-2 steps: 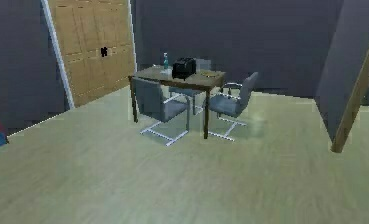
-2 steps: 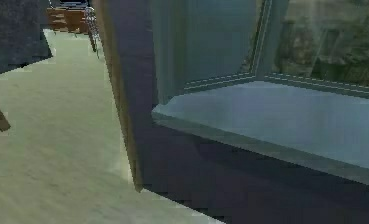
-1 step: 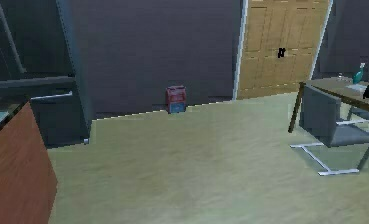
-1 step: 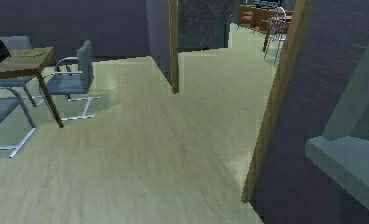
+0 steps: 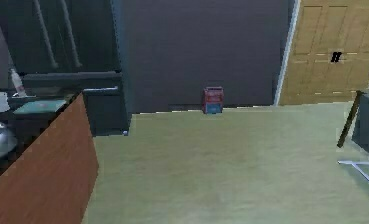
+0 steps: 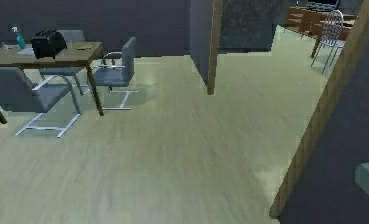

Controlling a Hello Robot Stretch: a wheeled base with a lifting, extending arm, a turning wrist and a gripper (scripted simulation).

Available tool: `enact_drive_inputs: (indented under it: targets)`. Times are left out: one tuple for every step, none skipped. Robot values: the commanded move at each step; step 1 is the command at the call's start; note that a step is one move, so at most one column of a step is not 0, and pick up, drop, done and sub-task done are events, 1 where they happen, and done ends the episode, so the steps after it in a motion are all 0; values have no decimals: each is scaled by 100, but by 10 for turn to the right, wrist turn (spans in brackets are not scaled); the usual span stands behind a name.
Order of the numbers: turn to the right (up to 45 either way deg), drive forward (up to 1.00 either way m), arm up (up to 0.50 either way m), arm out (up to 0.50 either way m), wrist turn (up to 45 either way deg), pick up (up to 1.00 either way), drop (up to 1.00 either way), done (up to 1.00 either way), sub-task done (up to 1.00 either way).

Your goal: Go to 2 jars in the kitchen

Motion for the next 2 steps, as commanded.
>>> enact_drive_inputs:
  targets:
    - [0, 30, 0, 0, 0, 0, 0, 0, 0]
    - [-450, 0, 0, 0, 0, 0, 0, 0, 0]
